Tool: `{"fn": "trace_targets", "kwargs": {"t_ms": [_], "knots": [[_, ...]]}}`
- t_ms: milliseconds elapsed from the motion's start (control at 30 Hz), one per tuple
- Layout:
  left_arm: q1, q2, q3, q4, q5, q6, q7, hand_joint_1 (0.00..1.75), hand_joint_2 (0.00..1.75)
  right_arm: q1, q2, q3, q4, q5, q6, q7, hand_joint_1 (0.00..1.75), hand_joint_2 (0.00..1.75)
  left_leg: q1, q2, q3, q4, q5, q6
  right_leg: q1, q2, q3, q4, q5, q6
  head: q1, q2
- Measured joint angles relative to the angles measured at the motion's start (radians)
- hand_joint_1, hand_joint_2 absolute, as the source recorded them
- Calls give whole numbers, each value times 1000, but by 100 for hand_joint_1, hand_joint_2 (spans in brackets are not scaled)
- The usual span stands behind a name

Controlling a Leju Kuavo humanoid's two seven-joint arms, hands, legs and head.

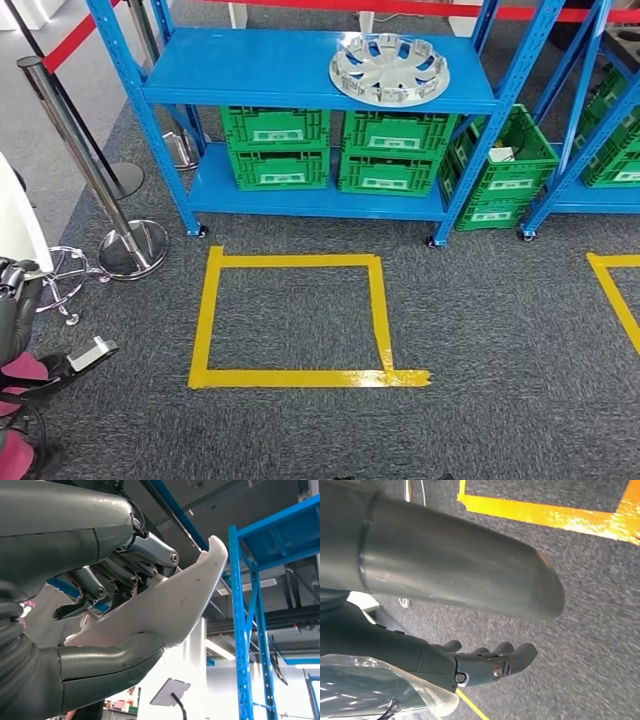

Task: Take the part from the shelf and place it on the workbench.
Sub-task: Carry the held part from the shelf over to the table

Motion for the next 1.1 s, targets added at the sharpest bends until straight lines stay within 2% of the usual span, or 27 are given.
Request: {"fn": "trace_targets", "kwargs": {"t_ms": [33,67,100,133,167,200,267,300,333,367,433,467,500,533,567,600,667,700,733,800,833,867,933,967,1000,1033,1100], "knots": [[1,0,2,-1,3,0,-1,175,175,0,3,-4,0,3,1,-4,0,0,0,0,-19,0,15,-2,0,0,33,-15,30,-2,0,0],[2,2,4,-2,6,0,-1,175,175,-1,6,-8,0,5,3,-6,0,0,-1,-1,-34,1,29,-5,0,2,83,-65,57,-6,0,0],[3,4,6,-5,8,0,-2,175,175,-2,7,-12,0,6,4,-8,0,0,-2,-2,-46,1,41,-9,1,5,148,-142,63,-11,0,0],[3,6,8,-8,10,0,-2,175,175,-3,9,-16,0,7,4,-9,0,0,-3,-3,-56,2,54,-14,2,8,212,-231,51,-15,0,0],[3,8,10,-11,12,1,-2,175,175,-5,10,-19,0,8,5,-10,0,0,-3,-3,-61,1,67,-19,4,10,256,-299,35,-18,-1,0],[2,11,12,-13,13,1,-2,175,175,-7,12,-22,0,9,5,-10,0,0,-2,-3,-65,-2,80,-25,7,12,281,-343,22,-20,-1,0],[4,14,13,-15,13,1,-3,175,175,-6,15,-25,1,9,5,-11,0,0,2,-4,-70,-11,98,-38,10,8,270,-358,34,-29,-1,0],[6,16,13,-15,13,1,-3,175,175,-6,16,-26,1,9,5,-11,0,0,4,-5,-75,-7,87,-44,9,5,260,-359,45,-37,-2,0],[7,18,13,-15,14,1,-3,175,175,-5,18,-27,1,10,6,-11,0,0,5,-6,-83,19,48,-48,8,1,246,-360,59,-46,-4,0],[8,19,14,-15,17,1,-4,175,175,-4,20,-29,2,13,7,-13,0,0,6,-6,-94,65,-10,-51,8,-4,231,-359,72,-52,-6,0],[9,21,15,-16,27,1,-7,175,175,-3,25,-36,3,27,12,-21,0,0,7,-6,-110,202,-119,-56,11,-9,198,-354,99,-59,-9,0],[11,21,17,-16,35,0,-10,175,175,-3,29,-42,4,36,15,-26,0,0,7,-6,-110,258,-134,-57,12,-10,179,-348,112,-60,-9,0],[13,21,18,-16,44,-2,-14,175,175,-4,33,-49,5,47,19,-31,0,0,7,-6,-100,290,-120,-57,14,-11,159,-341,123,-60,-9,0],[15,21,21,-16,57,-5,-19,175,175,-5,37,-57,7,59,23,-36,0,0,7,-6,-77,290,-90,-56,15,-12,138,-333,133,-59,-9,0],[17,21,23,-17,72,-9,-24,175,175,-7,42,-65,9,70,26,-42,0,0,6,-6,-41,258,-59,-53,16,-12,116,-323,141,-57,-9,0],[18,21,26,-20,89,-14,-30,175,175,-8,48,-74,11,81,30,-48,0,0,4,-5,12,194,-51,-49,17,-13,98,-313,148,-55,-9,0],[18,21,32,-26,116,-20,-41,175,175,-12,59,-93,15,98,37,-60,0,0,-1,-4,112,48,-84,-38,19,-15,74,-296,161,-47,-9,0],[17,22,33,-29,125,-20,-46,175,175,-14,63,-102,17,105,42,-65,0,0,-5,-3,140,0,-105,-32,19,-16,68,-292,169,-42,-8,0],[17,22,34,-32,132,-21,-50,175,175,-16,66,-110,19,110,45,-69,0,0,-8,-3,147,-19,-111,-26,17,-17,66,-292,177,-37,-8,0],[16,22,34,-34,143,-26,-55,175,175,-18,72,-123,23,117,53,-77,0,0,-6,-1,133,-24,-94,-13,14,-15,57,-288,179,-25,-8,0],[16,22,34,-36,147,-30,-57,175,175,-17,74,-130,26,120,57,-81,0,0,-3,-1,125,-26,-84,-7,13,-11,44,-267,160,-19,-7,0],[15,21,34,-38,151,-34,-58,175,175,-17,76,-137,29,124,61,-85,0,0,0,0,114,-28,-73,-2,11,-7,25,-224,125,-13,-5,0],[15,20,34,-41,156,-40,-60,175,175,-18,80,-153,38,134,69,-92,0,0,0,1,91,-27,-55,1,7,-1,-22,-92,40,-4,-2,0],[15,19,34,-41,158,-43,-60,175,175,-18,82,-161,42,138,72,-95,0,0,0,1,80,-26,-47,0,6,-1,-34,-39,14,-1,-2,0],[14,18,34,-42,160,-44,-61,175,175,-18,84,-168,45,141,74,-97,0,0,0,0,71,-25,-40,-1,4,0,-28,-20,7,1,-2,0],[13,17,35,-42,161,-46,-61,175,175,-18,86,-174,47,144,76,-98,0,0,1,0,63,-24,-34,-4,2,0,-1,-43,19,2,-2,0],[7,15,35,-43,167,-48,-65,175,175,-18,89,-186,50,152,79,-100,0,0,2,-1,52,-18,-26,-11,-2,1,97,-179,63,2,-2,0]]}}
